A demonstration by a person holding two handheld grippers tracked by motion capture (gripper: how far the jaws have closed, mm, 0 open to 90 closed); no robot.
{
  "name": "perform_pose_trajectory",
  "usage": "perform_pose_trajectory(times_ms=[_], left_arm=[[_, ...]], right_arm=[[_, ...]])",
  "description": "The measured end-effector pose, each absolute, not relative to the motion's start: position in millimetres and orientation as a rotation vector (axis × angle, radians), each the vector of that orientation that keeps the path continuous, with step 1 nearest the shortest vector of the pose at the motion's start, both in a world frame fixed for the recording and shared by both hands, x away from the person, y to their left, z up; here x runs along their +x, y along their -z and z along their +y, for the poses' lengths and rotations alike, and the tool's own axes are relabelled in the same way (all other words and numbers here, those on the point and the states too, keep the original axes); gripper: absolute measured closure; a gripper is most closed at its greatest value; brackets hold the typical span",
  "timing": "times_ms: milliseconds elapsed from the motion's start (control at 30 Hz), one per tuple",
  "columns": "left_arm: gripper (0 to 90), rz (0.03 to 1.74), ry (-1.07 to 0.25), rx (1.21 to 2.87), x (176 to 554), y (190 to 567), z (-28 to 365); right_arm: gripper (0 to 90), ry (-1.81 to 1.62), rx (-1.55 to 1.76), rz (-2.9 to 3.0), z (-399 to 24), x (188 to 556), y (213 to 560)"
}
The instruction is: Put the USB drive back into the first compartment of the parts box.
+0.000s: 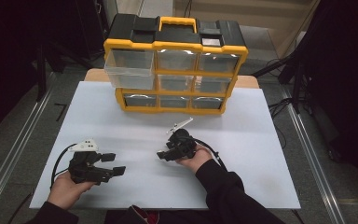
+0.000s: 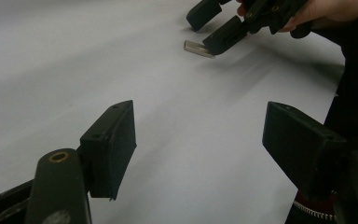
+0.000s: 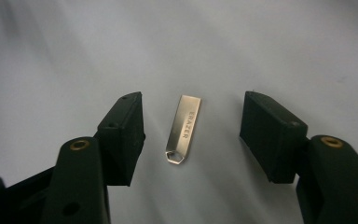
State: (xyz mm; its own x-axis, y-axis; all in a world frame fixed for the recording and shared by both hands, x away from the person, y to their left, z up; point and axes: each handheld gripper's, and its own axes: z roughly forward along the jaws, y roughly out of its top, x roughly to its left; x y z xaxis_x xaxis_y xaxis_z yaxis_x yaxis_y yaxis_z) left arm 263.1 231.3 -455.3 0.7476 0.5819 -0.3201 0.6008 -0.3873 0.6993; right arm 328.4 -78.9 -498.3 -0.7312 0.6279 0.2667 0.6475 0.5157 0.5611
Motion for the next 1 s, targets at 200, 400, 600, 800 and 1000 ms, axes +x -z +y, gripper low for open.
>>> perform_pose_trajectory(times_ms=[200, 400, 600, 800, 1000], left_arm=[[27.1, 0.896, 0.025, 2.084, 263.4, 455.1, 231.8], [27.1, 0.895, 0.025, 2.087, 263.5, 455.5, 231.1], [27.1, 0.896, 0.025, 2.087, 263.4, 455.4, 231.0], [27.1, 0.896, 0.027, 2.087, 263.6, 455.3, 231.4], [27.1, 0.896, 0.027, 2.088, 263.6, 455.3, 231.3]], right_arm=[[51.1, 1.028, -1.189, -2.792, -74.3, 319.9, 499.0], [72.2, 1.009, -1.222, -2.820, -73.0, 314.8, 499.0], [76.3, 1.030, -1.211, -2.772, -78.0, 317.4, 500.8], [76.4, 1.030, -1.210, -2.728, -81.4, 321.9, 500.4], [76.4, 1.008, -1.196, -2.669, -85.3, 325.6, 497.3]])
